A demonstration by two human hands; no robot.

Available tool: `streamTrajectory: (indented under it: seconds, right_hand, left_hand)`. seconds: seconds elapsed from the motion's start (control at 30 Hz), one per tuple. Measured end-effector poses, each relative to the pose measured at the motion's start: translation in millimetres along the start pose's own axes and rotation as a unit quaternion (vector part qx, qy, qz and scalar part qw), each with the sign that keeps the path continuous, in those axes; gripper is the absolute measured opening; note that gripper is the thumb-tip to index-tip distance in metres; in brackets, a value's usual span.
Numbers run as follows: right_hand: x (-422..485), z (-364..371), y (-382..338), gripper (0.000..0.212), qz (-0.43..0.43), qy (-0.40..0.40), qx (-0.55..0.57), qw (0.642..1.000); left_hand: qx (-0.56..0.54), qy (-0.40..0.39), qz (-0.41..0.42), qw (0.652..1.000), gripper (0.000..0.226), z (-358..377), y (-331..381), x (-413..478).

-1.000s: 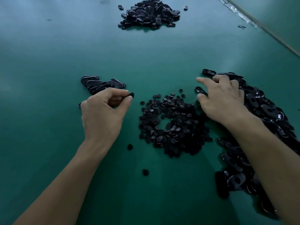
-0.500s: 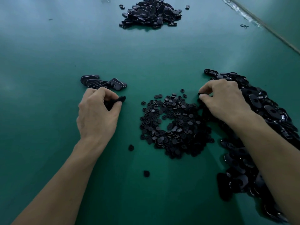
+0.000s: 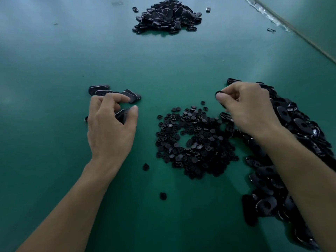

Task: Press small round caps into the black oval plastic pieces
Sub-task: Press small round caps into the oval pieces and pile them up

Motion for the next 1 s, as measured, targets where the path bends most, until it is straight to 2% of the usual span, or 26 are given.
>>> streamTrajectory:
  seconds: [0.07,0.13,0.17,0.23,0.27,0.33,0.5,0.63,0.73,0.9,1.0]
  right_hand:
    - [-10,4,-20,0.01,-0.032,-0.019,0.042,0.998]
    - [-23,13,-41,0.009,-0.063,-0.05,0.099,0.992]
    - [-29,18,-49,0.006,-0.076,-0.064,0.123,0.987]
    - [-41,27,-62,0.005,-0.108,-0.082,0.144,0.98]
    - [-46,31,-67,0.009,-0.124,-0.085,0.147,0.978]
    - [-52,35,-72,0.015,-0.138,-0.087,0.163,0.973]
    - [-52,41,-59,0.016,-0.067,-0.12,0.248,0.959]
    - [-49,40,-45,0.003,-0.006,-0.137,0.268,0.954]
    - [-48,40,-44,0.006,0.005,-0.141,0.269,0.953]
    - [-51,40,-44,0.009,0.001,-0.139,0.242,0.96]
    - [-49,32,-40,0.013,-0.035,-0.105,0.117,0.987]
  left_hand:
    - [-0.056,-0.014,0.038,0.998,0.008,2,16,-5]
    - [-0.147,-0.072,0.02,0.986,0.011,9,27,-12]
    - [-0.198,-0.117,-0.013,0.973,0.017,16,31,-17]
    - [-0.307,-0.205,-0.099,0.924,0.026,30,38,-29]
    - [-0.35,-0.229,-0.133,0.899,0.028,35,41,-33]
    - [-0.394,-0.236,-0.166,0.873,0.023,40,41,-36]
    - [-0.452,-0.222,-0.187,0.843,0.019,40,36,-34]
    - [-0.468,-0.237,-0.185,0.831,0.015,42,36,-36]
    - [-0.472,-0.244,-0.182,0.828,0.012,42,36,-38]
    - [-0.468,-0.242,-0.181,0.83,0.012,43,35,-38]
    - [-0.471,-0.225,-0.189,0.832,0.012,42,33,-36]
Point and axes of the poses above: each hand's wrist, its own x-axis towards the middle knuckle, its own z-axis out of the palm, y = z × x, the point moved 7 cm from there along x, towards the middle knuckle, and after that the axes turned 3 degrees about y, right-handed, at the moved point
